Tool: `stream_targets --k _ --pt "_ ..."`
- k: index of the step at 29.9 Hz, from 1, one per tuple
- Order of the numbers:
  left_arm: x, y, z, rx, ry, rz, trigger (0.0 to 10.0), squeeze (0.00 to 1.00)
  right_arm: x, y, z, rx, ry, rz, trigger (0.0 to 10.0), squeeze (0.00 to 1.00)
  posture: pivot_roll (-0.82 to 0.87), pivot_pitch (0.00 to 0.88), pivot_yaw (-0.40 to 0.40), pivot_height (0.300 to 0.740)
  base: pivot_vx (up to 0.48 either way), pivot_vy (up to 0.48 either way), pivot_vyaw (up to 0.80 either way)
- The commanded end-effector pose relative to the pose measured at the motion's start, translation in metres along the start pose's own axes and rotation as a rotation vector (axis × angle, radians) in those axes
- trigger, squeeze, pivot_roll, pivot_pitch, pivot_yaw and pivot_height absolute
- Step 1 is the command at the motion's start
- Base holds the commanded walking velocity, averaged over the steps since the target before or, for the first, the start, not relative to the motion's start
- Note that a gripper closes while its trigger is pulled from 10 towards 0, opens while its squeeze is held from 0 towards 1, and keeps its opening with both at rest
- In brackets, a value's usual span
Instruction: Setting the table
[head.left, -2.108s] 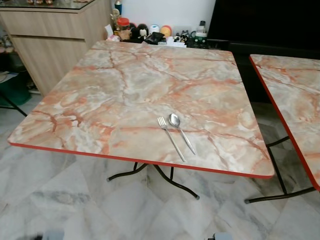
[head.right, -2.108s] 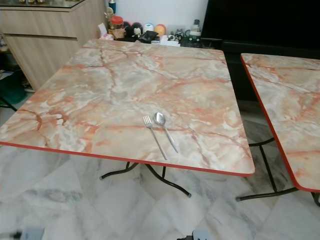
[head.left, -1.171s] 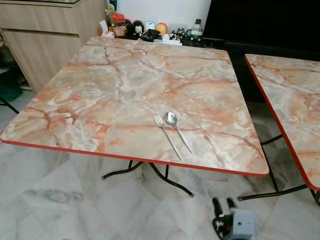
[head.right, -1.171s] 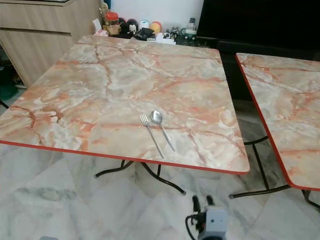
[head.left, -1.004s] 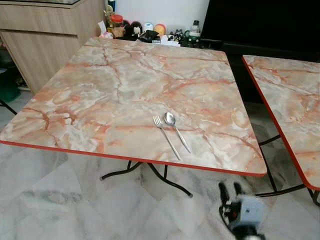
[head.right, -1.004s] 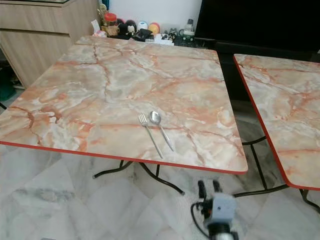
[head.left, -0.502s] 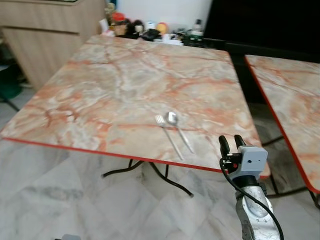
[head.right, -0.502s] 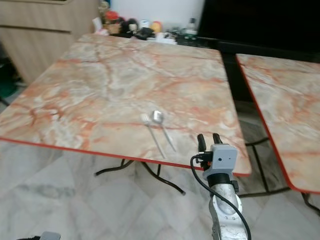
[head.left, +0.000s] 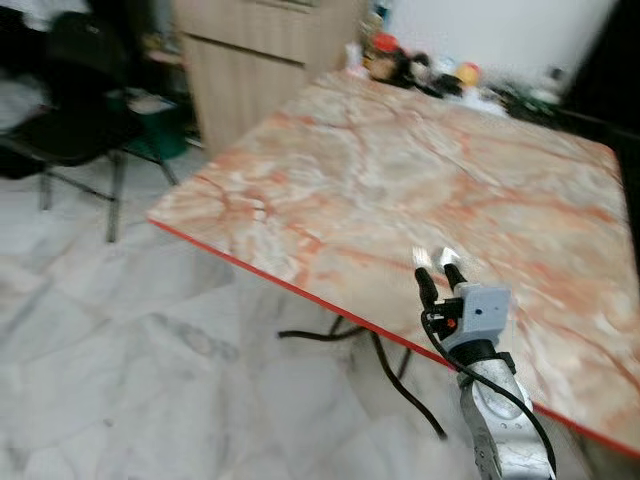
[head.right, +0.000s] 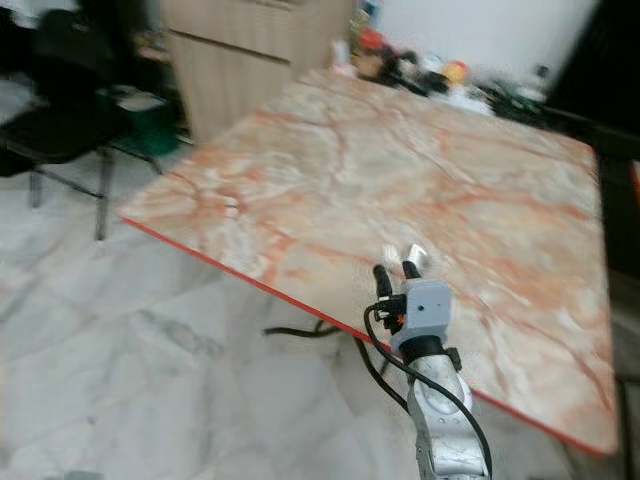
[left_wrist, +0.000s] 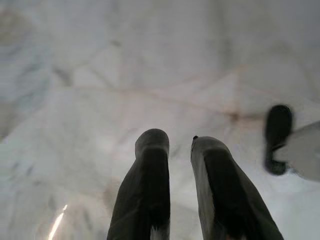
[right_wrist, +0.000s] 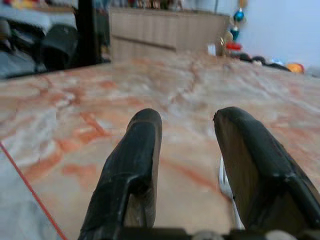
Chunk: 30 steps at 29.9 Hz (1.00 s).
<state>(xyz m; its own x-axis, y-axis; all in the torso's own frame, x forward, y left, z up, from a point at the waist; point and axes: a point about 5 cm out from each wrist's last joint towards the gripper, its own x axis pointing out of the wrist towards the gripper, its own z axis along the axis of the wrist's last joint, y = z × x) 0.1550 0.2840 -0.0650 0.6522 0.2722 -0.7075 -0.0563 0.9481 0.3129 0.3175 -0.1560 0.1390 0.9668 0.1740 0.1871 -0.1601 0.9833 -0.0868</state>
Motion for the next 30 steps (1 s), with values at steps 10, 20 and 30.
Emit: stream_targets --k 10,20,30 --pt "-0.007 -0.006 -0.022 -0.052 0.072 0.001 10.0 0.0 -0.005 -0.009 -0.015 0.027 0.065 -0.034 10.0 0.0 0.1 0.096 -0.067 0.74 0.0 0.0 0.0" --pt "-0.005 -0.01 -0.017 -0.068 0.057 -0.009 10.0 0.0 -0.002 -0.007 -0.013 0.034 0.064 -0.031 10.0 0.0 0.09 0.11 -0.074 0.74 0.054 0.0 0.0" --pt "-0.004 -0.011 -0.015 -0.079 0.049 -0.002 10.0 0.0 -0.005 0.002 -0.017 0.048 0.086 0.021 10.0 0.0 0.09 0.13 -0.074 0.74 0.294 0.0 0.0"
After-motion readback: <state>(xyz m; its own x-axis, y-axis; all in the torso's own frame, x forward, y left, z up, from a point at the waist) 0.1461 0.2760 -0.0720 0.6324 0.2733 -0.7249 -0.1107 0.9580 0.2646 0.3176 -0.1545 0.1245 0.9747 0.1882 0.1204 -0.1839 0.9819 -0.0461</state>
